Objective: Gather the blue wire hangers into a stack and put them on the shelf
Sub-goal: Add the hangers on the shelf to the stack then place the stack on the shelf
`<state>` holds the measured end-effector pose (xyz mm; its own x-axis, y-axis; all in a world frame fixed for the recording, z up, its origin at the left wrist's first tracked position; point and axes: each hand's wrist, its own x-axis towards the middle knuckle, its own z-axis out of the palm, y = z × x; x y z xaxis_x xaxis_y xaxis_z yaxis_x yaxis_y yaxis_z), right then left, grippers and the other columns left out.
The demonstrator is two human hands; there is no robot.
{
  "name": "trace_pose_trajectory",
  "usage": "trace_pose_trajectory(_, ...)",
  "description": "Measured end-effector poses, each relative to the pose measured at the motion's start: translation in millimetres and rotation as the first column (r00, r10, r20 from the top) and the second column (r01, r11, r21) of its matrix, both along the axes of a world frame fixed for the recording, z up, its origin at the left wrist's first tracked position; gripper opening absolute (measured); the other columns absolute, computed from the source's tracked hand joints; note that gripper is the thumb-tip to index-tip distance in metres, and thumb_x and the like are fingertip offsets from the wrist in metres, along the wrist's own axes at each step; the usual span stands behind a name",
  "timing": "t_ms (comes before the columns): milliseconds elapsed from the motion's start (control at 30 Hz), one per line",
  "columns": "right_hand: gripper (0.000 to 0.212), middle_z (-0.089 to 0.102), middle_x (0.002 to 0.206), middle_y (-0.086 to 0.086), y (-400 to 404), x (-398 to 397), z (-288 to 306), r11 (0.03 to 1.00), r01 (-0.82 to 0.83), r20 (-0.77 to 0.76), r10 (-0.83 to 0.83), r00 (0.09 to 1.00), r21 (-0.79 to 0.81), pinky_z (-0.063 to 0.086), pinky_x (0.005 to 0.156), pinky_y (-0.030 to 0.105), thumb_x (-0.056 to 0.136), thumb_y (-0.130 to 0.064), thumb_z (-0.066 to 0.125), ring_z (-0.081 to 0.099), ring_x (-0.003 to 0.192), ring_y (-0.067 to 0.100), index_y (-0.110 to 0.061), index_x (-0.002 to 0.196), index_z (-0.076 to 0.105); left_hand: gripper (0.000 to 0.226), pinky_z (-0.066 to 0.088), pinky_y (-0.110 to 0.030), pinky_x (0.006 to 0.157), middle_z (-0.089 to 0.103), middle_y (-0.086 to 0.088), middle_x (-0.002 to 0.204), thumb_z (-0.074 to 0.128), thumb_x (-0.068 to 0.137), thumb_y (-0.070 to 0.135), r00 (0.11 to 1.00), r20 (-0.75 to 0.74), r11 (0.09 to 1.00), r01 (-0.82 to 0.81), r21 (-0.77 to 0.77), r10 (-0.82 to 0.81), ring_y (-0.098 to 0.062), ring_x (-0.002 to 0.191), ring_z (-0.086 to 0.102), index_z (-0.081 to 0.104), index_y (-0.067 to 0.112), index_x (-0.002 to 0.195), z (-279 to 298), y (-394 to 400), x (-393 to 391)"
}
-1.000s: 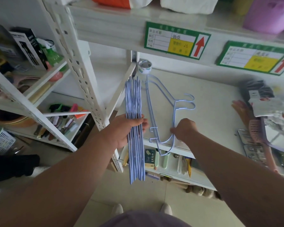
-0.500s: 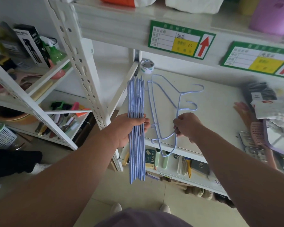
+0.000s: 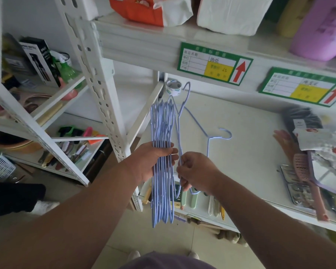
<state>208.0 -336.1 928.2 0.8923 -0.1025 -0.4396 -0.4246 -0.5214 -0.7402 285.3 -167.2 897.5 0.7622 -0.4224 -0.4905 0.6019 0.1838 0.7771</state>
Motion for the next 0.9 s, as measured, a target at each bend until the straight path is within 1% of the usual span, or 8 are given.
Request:
trace_pose_trajectory(67,0.006,0.081,0.077,0.022,5,-7,-3,1.000,-0.016,-0.018,0.016,1.000,-0.008,0.058,0.050,0.025,0.098,-0.006,0.060,0.077,0.051,0.022,-0.006,0.095,0.065,0.023,0.065,-0.036,0.071,0.082,-0.012,0.090,0.072,0.097,0.000,1.000,0.008,1.000,-0.007,0.009,0.006,-0.025,0.080,0.081,0.072,0.001,0.120,0,0,0)
trace_pose_trajectory(200,0.009,0.082,0.076,0.019,12,-19,-9,0.999,-0.042,-0.051,0.040,0.998,-0.020,0.058,0.056,0.031,0.095,-0.008,0.059,0.078,0.052,0.023,-0.013,0.088,0.062,0.015,0.067,-0.044,0.084,0.079,-0.019,0.100,0.073,0.098,0.003,0.999,0.016,0.999,-0.028,0.028,0.028,-0.036,0.097,0.078,0.076,0.003,0.112,-4,2,1)
trace_pose_trajectory(367,0.007,0.080,0.076,0.021,11,-29,-16,0.998,-0.058,-0.052,0.059,0.997,0.023,0.052,0.044,0.023,0.096,-0.005,0.061,0.075,0.053,0.025,-0.008,0.089,0.060,0.024,0.067,-0.037,0.072,0.083,-0.014,0.103,0.073,0.099,0.009,1.000,0.016,1.000,0.018,0.026,-0.018,-0.030,0.096,0.082,0.075,-0.004,0.118,-4,4,3)
trace_pose_trajectory(533,0.004,0.075,0.071,0.012,5,-32,-33,0.986,-0.133,-0.052,0.138,0.989,0.097,0.068,0.065,0.041,0.092,-0.008,0.068,0.079,0.064,0.035,-0.008,0.094,0.065,0.022,0.065,-0.042,0.085,0.083,-0.014,0.109,0.065,0.103,0.004,1.000,-0.015,0.998,0.024,-0.052,-0.025,-0.026,0.097,0.083,0.071,0.001,0.124,-5,4,6)
trace_pose_trajectory(667,0.023,0.083,0.105,0.014,7,-22,-41,0.958,-0.109,-0.103,0.141,0.985,0.264,0.066,0.084,0.039,0.092,-0.026,0.075,0.081,0.090,0.030,-0.019,0.114,0.076,0.017,0.066,-0.037,0.081,0.083,-0.014,0.108,0.064,0.104,0.003,0.998,-0.045,0.994,0.044,-0.095,-0.048,-0.025,0.095,0.083,0.075,0.003,0.117,-5,1,8)
trace_pose_trajectory(733,0.036,0.076,0.123,0.025,11,-15,-45,0.832,0.032,-0.182,0.084,0.980,0.553,0.058,0.109,0.052,0.093,-0.025,0.076,0.074,0.114,0.042,-0.011,0.127,0.074,0.015,0.067,-0.036,0.083,0.083,-0.013,0.106,0.063,0.104,0.002,0.998,-0.045,0.994,0.048,-0.096,-0.052,-0.023,0.094,0.083,0.076,0.003,0.113,-5,-2,9)
trace_pose_trajectory(800,0.043,0.070,0.125,0.030,15,-12,-48,0.619,0.160,-0.271,0.088,0.959,0.769,0.046,0.120,0.060,0.097,-0.015,0.074,0.068,0.117,0.043,0.002,0.136,0.066,0.015,0.066,-0.037,0.089,0.084,-0.013,0.102,0.063,0.104,0.002,0.997,-0.036,0.994,0.058,-0.096,-0.062,-0.022,0.093,0.083,0.076,0.003,0.110,-5,-5,9)
trace_pose_trajectory(900,0.030,0.073,0.121,0.024,22,-10,-55,0.563,0.192,-0.307,0.116,0.945,0.804,0.044,0.121,0.063,0.097,-0.006,0.073,0.070,0.116,0.040,0.003,0.126,0.070,0.014,0.065,-0.039,0.092,0.082,-0.015,0.103,0.063,0.104,0.002,0.994,-0.035,0.990,0.101,-0.100,-0.105,-0.025,0.094,0.081,0.075,0.001,0.112,-3,-9,11)
